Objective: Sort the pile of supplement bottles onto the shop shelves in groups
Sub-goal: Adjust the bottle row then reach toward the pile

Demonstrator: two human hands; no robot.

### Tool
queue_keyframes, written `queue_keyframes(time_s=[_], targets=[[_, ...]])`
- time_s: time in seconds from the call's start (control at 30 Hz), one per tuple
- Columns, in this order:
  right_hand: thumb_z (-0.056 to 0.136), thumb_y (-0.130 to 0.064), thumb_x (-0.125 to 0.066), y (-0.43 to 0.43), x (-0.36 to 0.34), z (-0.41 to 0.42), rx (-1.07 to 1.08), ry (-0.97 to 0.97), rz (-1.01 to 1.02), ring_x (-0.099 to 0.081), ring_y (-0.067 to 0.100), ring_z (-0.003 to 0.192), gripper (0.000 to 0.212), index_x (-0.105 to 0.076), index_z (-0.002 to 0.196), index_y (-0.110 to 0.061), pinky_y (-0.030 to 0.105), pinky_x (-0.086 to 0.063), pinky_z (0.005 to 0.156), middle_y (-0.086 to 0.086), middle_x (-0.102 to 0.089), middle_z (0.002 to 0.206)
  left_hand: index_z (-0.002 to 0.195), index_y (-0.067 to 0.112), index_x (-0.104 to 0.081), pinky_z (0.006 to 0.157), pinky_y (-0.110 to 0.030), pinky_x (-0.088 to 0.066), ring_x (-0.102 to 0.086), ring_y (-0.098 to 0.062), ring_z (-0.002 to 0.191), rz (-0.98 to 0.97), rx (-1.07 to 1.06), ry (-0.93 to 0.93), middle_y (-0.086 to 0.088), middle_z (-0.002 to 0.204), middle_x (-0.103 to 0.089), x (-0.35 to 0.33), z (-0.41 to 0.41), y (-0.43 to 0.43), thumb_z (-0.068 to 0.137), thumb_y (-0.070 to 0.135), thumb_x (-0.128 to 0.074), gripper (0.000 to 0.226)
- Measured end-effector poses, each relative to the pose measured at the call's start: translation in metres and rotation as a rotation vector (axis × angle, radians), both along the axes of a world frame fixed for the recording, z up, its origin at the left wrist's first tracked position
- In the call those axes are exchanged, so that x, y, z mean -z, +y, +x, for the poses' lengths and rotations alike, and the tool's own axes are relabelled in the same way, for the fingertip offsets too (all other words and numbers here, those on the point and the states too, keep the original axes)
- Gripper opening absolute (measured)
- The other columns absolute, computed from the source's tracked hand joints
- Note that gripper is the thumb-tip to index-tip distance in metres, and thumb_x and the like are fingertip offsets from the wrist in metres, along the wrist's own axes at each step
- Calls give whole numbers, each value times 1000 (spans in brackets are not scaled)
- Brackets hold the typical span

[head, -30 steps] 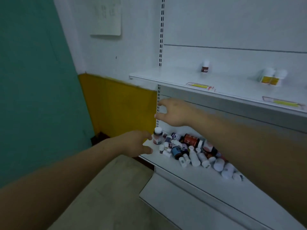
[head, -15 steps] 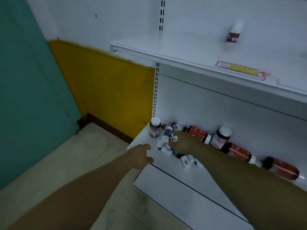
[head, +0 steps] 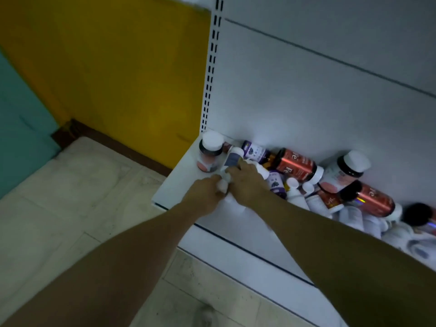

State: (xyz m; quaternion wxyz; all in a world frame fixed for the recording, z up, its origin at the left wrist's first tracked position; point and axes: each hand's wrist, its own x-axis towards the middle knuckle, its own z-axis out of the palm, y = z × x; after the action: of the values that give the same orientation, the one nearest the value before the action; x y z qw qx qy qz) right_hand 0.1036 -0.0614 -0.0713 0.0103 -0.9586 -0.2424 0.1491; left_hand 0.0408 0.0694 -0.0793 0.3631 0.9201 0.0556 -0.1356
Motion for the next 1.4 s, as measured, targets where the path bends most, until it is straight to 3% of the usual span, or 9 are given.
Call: queue_keyframes(time_s=[0.2, 0.3, 0.37, 0.5, 0.67, 0.77, 0.93, 1.23, 1.4], targets=[[92, -18, -59, -6, -40, -35, 378, 12, 658, -51, 27, 115, 43, -50, 134, -12, 30, -39, 97, 8, -55, 125, 99, 16, -57, 76, -28, -45, -56, -21, 91, -514, -232, 54, -4, 93, -61, -38, -18, 17, 90, 11, -59, 10], [98, -22, -51, -1, -88, -69, 707, 250, 1054, -59, 12, 90, 33, -49, 130, -27, 16, -50, 71, -4, -59, 107, 117, 17, -48, 82, -36, -51, -62, -30, 100, -882, -344, 170, -12, 108, -61, -82, -48, 33, 93, 12, -56, 26], [98, -26, -50, 3, -116, -93, 829, 345, 1234, -60, 15, 83, 23, -57, 119, -31, 21, -49, 60, 2, -63, 105, 125, 15, -48, 80, -41, -56, -65, -35, 103, -1027, -343, 205, -17, 114, -63, -112, -70, 44, 95, 13, -53, 30], [99, -26, -50, 17, -165, -143, 878, 505, 1569, -64, 20, 80, 18, -62, 111, -29, 32, -50, 72, 5, -67, 97, 115, 20, -59, 73, -42, -56, -67, -35, 92, -1314, -299, 205, -20, 106, -66, -175, -110, 63, 98, 7, -37, 31], [100, -28, -44, 34, -230, -206, 765, 595, 1931, -59, 16, 75, 23, -61, 114, -22, 30, -46, 70, 3, -64, 90, 108, 21, -58, 57, -29, -57, -66, -29, 70, -1456, -131, 172, -19, 92, -69, -251, -156, 73, 98, 9, -30, 32], [101, -25, -41, 40, -268, -238, 675, 592, 2005, -59, 25, 84, 25, -61, 115, -19, 35, -51, 73, 13, -62, 101, 105, 18, -59, 53, -27, -55, -65, -28, 67, -1467, 0, 122, -18, 92, -68, -288, -177, 76, 96, 11, -31, 30], [99, -11, -35, 37, -324, -270, 532, 445, 1965, -60, 23, 77, 31, -63, 109, -18, 35, -52, 65, 14, -62, 92, 116, 17, -57, 51, -27, -54, -65, -24, 66, -1422, 192, 36, -14, 84, -67, -339, -197, 72, 96, 9, -29, 36], [100, -10, -39, -5, -400, -261, 442, -5, 1836, -61, 23, 82, 29, -62, 106, -28, 31, -52, 65, 14, -62, 103, 110, 23, -58, 65, -32, -57, -67, -25, 83, -1229, 310, -169, -12, 96, -67, -413, -176, 42, 98, 5, -29, 37], [97, -12, -44, -52, -439, -214, 466, -104, 1759, -63, 25, 80, 22, -62, 104, -24, 36, -53, 70, 12, -63, 96, 107, 21, -55, 77, -35, -59, -66, -28, 93, -1021, 319, -330, -14, 105, -56, -454, -140, 2, 90, -12, -40, 41]])
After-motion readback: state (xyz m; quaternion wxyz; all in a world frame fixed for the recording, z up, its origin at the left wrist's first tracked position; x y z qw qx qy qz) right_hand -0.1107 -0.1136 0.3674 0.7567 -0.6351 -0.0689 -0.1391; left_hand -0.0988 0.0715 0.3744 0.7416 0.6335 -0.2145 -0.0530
